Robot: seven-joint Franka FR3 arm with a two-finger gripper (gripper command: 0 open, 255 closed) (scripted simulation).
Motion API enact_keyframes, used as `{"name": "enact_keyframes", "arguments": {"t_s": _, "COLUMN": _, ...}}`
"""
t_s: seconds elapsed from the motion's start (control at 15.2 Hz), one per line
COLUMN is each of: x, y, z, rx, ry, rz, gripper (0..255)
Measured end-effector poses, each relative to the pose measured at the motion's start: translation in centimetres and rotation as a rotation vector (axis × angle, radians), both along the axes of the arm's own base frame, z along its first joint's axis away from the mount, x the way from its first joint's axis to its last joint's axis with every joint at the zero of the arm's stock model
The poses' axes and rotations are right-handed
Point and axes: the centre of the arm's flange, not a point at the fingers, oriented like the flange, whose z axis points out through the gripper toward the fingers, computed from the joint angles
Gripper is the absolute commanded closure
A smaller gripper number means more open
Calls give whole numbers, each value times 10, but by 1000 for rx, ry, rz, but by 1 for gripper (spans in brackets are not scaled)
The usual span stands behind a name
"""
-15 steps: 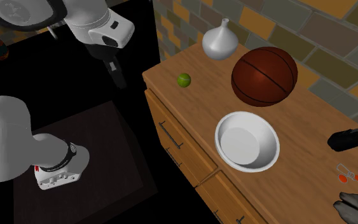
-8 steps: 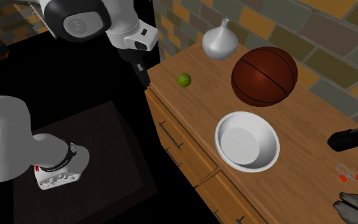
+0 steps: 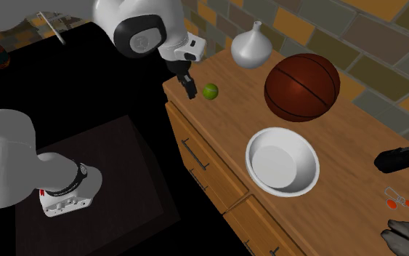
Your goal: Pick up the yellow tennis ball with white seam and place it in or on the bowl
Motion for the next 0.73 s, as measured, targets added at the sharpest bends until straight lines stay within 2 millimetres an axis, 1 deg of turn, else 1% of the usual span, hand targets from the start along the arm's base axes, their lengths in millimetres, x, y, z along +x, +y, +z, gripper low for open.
{"name": "enact_keyframes", "arguments": {"t_s": 0.13, "x": 18, "y": 2, "z": -12, "rx": -15, "ry": -14, "rz": -2, "gripper": 0}}
{"name": "enact_keyframes", "arguments": {"t_s": 0.33, "x": 53, "y": 6, "z": -32, "rx": -37, "ry": -34, "rz": -4, "gripper": 0}}
{"name": "enact_keyframes", "arguments": {"t_s": 0.4, "x": 60, "y": 8, "z": -37, "rx": -42, "ry": -38, "rz": -4, "gripper": 0}}
{"name": "enact_keyframes", "arguments": {"t_s": 0.53, "x": 66, "y": 9, "z": -49, "rx": -45, "ry": -41, "rz": -4, "gripper": 0}}
{"name": "enact_keyframes", "arguments": {"t_s": 0.73, "x": 70, "y": 9, "z": -64, "rx": -46, "ry": -42, "rz": -4, "gripper": 0}}
